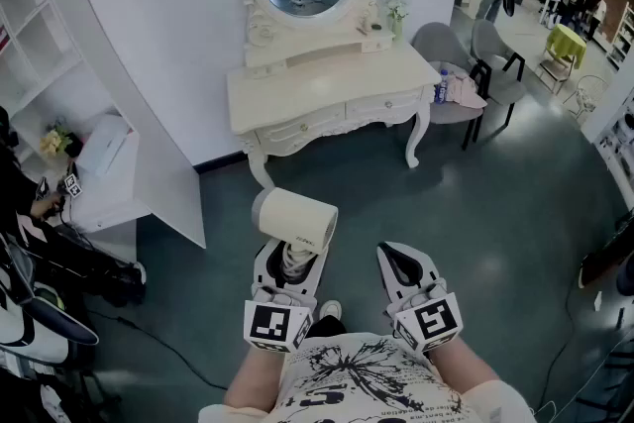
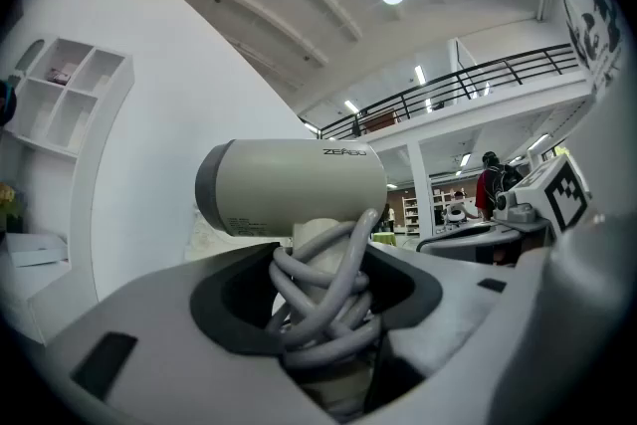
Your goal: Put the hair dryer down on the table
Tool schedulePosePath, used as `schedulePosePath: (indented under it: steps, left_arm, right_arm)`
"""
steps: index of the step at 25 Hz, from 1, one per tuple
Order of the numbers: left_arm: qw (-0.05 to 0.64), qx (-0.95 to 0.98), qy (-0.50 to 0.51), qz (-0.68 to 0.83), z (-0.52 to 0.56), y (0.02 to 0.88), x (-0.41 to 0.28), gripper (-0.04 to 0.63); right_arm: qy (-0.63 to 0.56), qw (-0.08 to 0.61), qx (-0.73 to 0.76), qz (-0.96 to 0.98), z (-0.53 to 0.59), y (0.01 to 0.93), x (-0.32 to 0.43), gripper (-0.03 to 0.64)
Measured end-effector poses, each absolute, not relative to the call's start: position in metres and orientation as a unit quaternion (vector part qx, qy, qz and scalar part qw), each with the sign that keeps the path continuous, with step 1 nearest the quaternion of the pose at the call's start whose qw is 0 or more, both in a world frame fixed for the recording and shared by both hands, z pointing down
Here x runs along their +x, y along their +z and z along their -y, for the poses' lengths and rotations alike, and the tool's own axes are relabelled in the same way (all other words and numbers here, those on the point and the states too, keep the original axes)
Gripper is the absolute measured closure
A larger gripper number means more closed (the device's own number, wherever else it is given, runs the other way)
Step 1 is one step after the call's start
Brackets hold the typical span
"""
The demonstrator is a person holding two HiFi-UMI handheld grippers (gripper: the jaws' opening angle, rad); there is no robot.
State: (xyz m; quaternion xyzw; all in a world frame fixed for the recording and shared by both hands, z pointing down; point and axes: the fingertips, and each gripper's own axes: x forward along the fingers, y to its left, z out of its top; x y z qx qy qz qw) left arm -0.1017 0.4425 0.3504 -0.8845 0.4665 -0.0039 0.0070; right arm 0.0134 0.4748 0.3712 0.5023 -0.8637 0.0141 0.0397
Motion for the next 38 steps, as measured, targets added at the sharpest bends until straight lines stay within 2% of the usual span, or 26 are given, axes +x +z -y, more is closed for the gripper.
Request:
schedulePosePath:
  steps: [18, 29, 38]
  left_arm:
    - [-0.014, -0.891, -0.01, -0.453, -0.411, 0.368, -0.109, 0.348]
    - [-0.03, -0.893, -0.018, -0.449, -0.318, 0.386, -0.162, 0.348]
    - [-0.072, -0.889, -0.002, -0.452, -0.26, 0.407, -0.197, 0.348]
  right_arm:
    - [0.069, 0.033, 0.52, 0.851, -0.434, 0.396, 0.014, 0.606]
    - [0.091, 0.055, 0.531, 0.841, -0.34, 0.417, -0.034, 0.606]
    - [0.104, 0.097, 0.539, 0.83, -0.288, 0.432, -0.058, 0.606]
